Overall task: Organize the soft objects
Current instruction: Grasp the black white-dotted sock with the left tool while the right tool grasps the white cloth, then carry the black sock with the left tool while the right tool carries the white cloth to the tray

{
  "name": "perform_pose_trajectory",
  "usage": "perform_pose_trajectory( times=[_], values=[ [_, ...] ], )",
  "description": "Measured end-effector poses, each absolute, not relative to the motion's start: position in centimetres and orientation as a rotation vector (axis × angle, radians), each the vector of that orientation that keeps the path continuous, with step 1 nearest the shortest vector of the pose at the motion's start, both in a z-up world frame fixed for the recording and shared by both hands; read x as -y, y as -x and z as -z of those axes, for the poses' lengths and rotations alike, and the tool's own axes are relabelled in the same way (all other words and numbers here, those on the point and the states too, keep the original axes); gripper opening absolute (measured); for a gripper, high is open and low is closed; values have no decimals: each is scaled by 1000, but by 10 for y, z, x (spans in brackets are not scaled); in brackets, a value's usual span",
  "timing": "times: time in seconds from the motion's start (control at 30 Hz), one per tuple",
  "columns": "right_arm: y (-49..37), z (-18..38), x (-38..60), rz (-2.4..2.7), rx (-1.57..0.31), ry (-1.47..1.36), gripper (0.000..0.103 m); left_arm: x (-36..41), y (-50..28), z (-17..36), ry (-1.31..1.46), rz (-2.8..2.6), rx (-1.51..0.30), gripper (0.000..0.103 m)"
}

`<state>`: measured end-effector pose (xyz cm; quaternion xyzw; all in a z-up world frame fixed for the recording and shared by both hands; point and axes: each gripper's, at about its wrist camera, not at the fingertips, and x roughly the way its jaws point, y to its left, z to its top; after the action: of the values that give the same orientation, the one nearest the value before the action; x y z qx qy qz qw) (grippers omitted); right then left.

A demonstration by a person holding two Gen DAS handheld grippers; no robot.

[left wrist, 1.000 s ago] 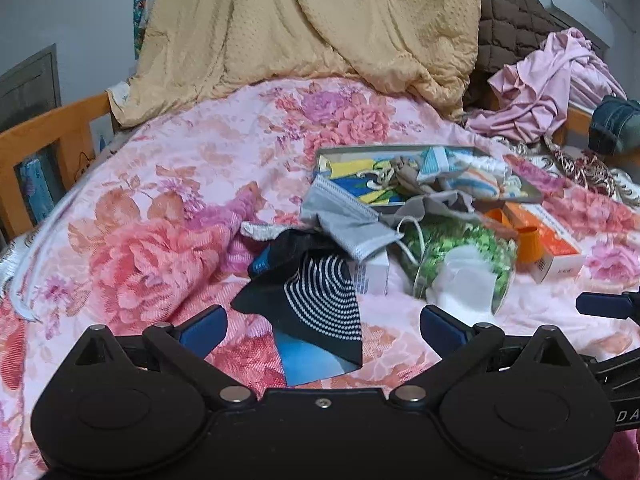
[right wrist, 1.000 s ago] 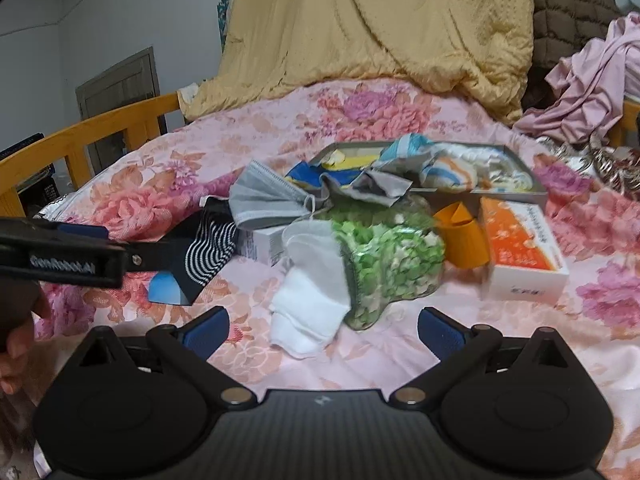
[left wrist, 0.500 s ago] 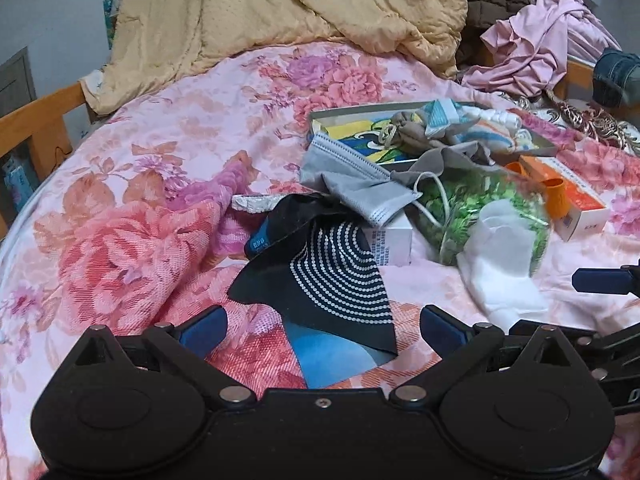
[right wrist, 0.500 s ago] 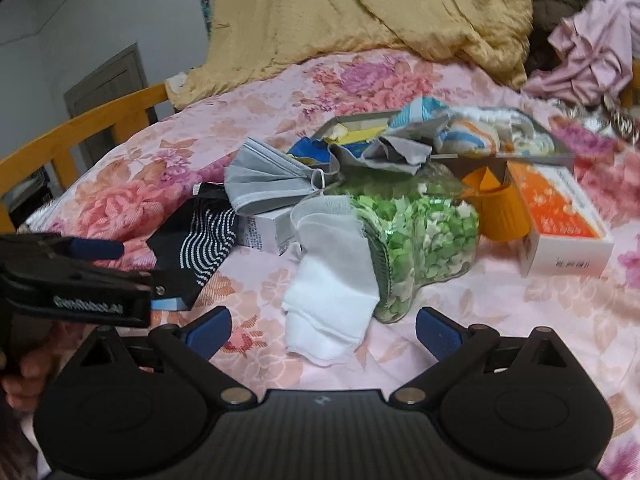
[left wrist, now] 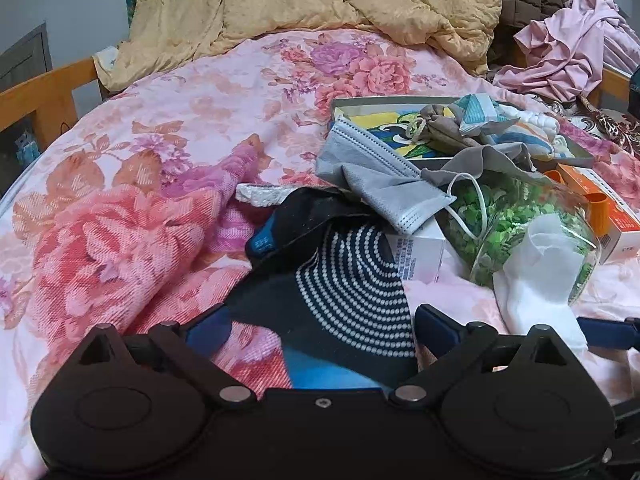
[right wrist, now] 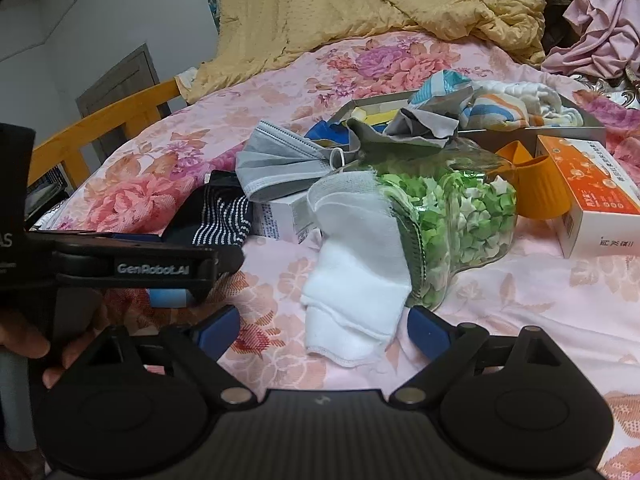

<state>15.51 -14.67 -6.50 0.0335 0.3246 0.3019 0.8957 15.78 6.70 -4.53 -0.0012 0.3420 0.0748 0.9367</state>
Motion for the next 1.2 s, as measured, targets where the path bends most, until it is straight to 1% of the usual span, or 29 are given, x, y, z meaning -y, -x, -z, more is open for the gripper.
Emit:
perform_pose_trajectory(
  times=[0.2,0.47,0.53,0.57,0.63,0.67,0.77,0.83,0.87,0.9,0.93,1.0,1.2],
  values=[
    [-159,65,148,-624,-675,-101,93,-73,-170,48,60,-186,-694,98],
    [-158,66,143,-632,-667,-74,93,-69,-172,52,35,-205,-694,99],
    [-157,65,143,-635,-663,-70,92,-69,-171,52,34,-211,-689,97],
    [-157,65,142,-637,-661,-67,90,-69,-170,51,35,-215,-688,95],
    [-157,65,142,-637,-656,-65,83,-69,-170,51,41,-222,-685,91],
    [-157,65,142,-638,-656,-65,81,-69,-169,50,45,-223,-682,86],
    [-158,66,143,-635,-662,-67,72,-69,-168,48,53,-217,-677,76],
    [-159,67,143,-630,-665,-62,64,-68,-167,47,53,-210,-671,69],
    [-159,67,142,-629,-666,-61,61,-66,-167,47,49,-207,-668,65],
    [-159,67,142,-625,-668,-57,55,-65,-166,47,45,-202,-667,61],
    [-159,67,142,-624,-668,-51,50,-64,-166,47,40,-201,-664,59],
    [-159,66,141,-624,-665,-47,48,-64,-164,46,53,-209,-658,52],
    [-158,66,141,-623,-655,-33,29,-77,-159,45,149,-223,-639,33]
  ],
)
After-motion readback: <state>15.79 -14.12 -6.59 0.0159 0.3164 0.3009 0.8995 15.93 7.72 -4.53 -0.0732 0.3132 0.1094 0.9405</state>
